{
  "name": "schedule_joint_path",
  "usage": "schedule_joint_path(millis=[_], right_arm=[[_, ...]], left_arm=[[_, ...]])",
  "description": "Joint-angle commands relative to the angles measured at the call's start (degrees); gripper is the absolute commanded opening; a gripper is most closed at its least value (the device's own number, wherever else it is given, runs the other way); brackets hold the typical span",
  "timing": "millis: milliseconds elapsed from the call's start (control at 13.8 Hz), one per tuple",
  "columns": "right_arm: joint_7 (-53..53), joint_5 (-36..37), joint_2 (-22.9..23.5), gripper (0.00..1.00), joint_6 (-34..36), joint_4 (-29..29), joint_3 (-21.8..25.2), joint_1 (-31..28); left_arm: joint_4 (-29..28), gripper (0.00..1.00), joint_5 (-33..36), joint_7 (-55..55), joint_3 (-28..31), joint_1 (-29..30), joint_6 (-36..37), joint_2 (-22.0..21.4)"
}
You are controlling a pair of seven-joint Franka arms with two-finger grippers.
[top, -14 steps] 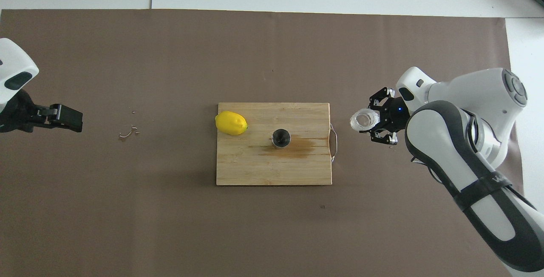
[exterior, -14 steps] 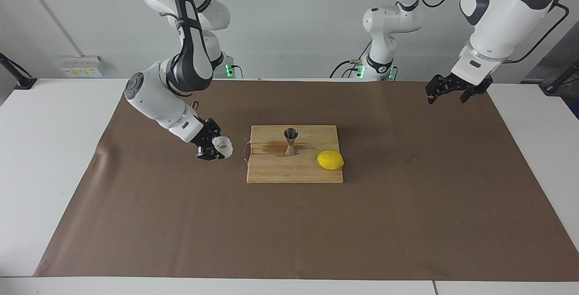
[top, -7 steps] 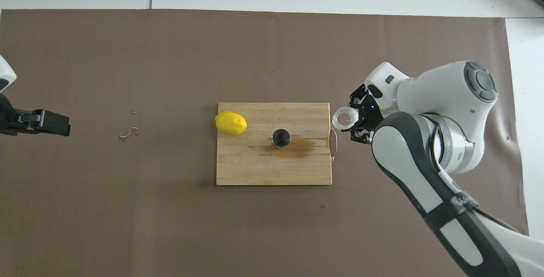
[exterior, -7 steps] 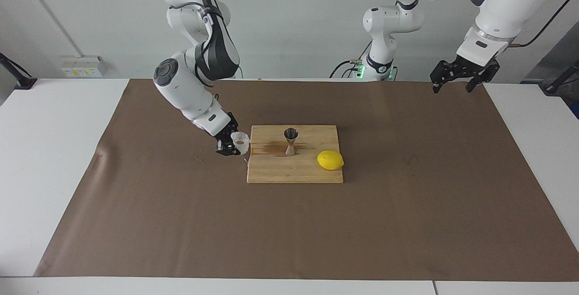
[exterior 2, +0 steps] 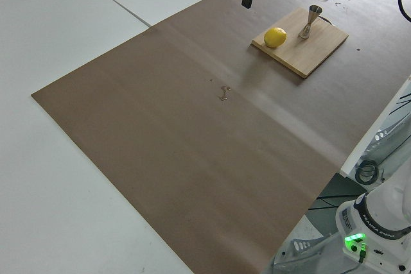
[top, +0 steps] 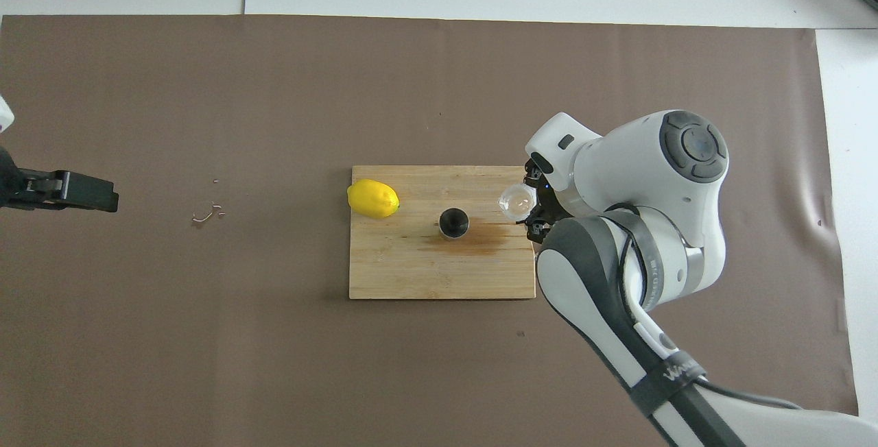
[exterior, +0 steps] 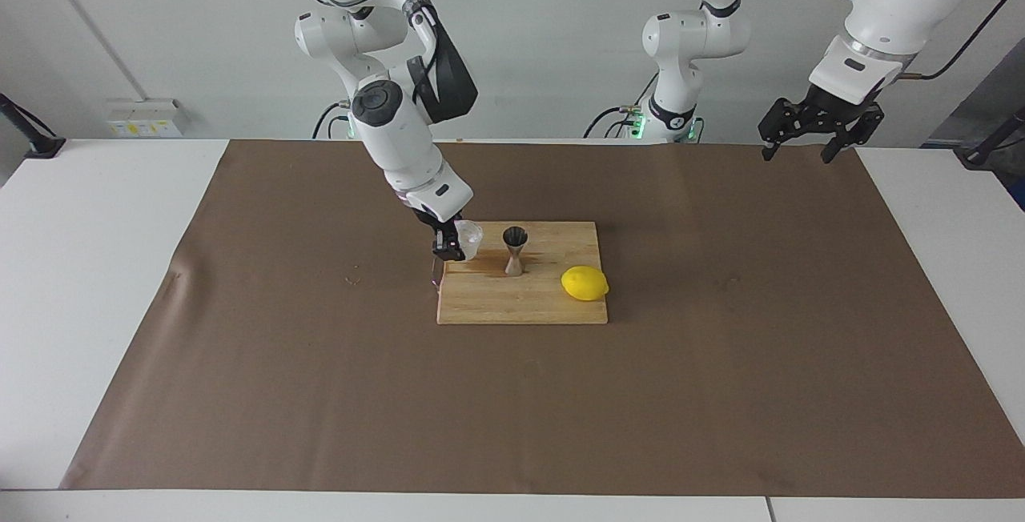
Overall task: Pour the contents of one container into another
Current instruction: 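Lift the white cup with the right gripper and move it above the metal cup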
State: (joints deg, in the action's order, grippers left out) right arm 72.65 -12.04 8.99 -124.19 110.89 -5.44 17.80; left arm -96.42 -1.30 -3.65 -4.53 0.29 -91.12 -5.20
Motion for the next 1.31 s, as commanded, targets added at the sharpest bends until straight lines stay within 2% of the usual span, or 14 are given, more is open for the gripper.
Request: schedule_joint_path(millis=[0, 145, 291, 363, 799, 1235], right_arm=[[-3.5, 3.6, -0.2, 0.21, -0.2, -0.8, 0.0, 1.4], [-4.8, 6.1, 0.3, 0.19, 0.3, -2.2, 0.0, 2.3], [-6.4, 6.9, 0.5, 0.19, 0.3, -2.9, 0.0, 3.7], [-7.4, 8.5, 0.6, 0.19, 1.0, -3.7, 0.0, 4.0], [-15.2, 17.2, 2.2, 0.18, 7.4, -8.8, -0.1, 6.4], [-15.9, 24.5, 2.3, 0.16, 10.3, -9.7, -0.1, 8.8]], left_arm=[[0.9, 1.0, 0.0, -1.9, 0.4, -0.1, -1.3, 1.2], [2.8, 1.0, 0.5, -2.0, 0.5, -0.1, -0.6, 2.2], [9.8, 1.0, 3.7, -1.9, 0.3, -0.5, 4.5, 6.3], [11.5, 1.0, 4.2, -2.1, 0.3, -0.5, 7.1, 7.9], [10.9, 1.0, 2.9, -2.0, 0.1, -0.3, 7.5, 6.9], [5.3, 1.0, 2.7, -2.0, 0.1, -0.6, 2.3, 3.7]])
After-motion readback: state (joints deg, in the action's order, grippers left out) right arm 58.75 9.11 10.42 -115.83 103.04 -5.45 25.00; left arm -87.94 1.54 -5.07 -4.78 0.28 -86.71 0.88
